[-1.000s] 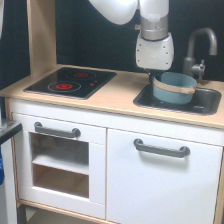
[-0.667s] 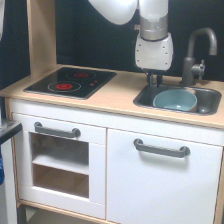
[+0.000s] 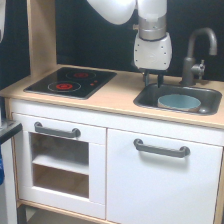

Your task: Place the pot in the sink

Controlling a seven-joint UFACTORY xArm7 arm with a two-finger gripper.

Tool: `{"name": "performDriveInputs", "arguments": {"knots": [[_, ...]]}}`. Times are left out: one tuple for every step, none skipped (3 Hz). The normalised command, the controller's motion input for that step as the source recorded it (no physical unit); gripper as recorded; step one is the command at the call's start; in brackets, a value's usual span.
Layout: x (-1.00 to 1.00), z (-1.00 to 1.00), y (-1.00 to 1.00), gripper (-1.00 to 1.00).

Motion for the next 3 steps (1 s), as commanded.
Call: {"name": "performDriveInputs", "arguments": {"knots": [[-0.21, 0.54, -0.09, 1.00], [-0.27, 0.53, -0.10, 1.00], [-0.29, 0.55, -0.10, 1.00]]}}
